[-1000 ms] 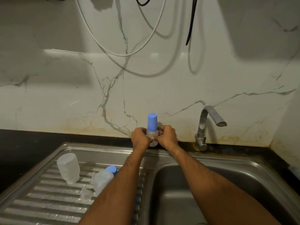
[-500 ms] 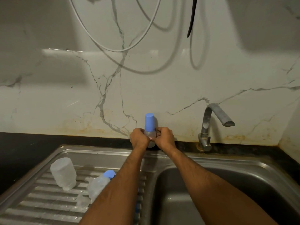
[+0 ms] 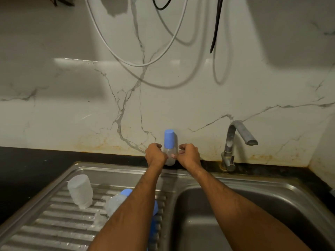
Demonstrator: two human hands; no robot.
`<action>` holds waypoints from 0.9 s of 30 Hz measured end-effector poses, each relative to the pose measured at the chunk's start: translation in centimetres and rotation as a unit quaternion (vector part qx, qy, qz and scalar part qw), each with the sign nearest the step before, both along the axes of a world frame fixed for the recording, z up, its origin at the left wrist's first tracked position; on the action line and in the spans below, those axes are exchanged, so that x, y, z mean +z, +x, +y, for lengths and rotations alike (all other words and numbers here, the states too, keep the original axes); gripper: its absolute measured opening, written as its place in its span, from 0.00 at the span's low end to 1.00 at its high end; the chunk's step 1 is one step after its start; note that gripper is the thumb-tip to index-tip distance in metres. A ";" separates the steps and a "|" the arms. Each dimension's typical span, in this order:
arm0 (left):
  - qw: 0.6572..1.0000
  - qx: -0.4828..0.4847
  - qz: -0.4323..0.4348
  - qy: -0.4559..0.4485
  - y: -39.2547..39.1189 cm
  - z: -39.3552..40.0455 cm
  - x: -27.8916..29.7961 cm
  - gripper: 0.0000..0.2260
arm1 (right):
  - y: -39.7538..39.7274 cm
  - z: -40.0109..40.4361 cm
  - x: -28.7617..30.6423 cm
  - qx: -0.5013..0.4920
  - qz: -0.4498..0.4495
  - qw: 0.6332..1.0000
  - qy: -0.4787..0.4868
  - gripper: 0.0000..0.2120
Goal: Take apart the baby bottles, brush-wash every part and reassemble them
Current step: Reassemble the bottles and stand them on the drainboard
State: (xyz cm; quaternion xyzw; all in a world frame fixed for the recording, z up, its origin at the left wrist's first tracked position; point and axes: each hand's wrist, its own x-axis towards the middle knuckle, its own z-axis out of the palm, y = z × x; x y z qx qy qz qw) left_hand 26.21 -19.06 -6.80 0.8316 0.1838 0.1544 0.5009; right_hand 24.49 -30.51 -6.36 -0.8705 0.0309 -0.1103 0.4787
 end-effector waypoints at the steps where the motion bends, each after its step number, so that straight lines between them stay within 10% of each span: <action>1: 1.000 -0.002 -0.002 0.001 -0.2 0.1 0.4 0.23 | -0.3 0.0 0.2 -0.002 0.000 1.000 0.001 0.26; 27: 0.994 -0.037 -0.096 0.030 -22.7 3.1 3.4 0.18 | -20.5 1.2 2.7 0.050 -0.063 0.997 0.009 0.15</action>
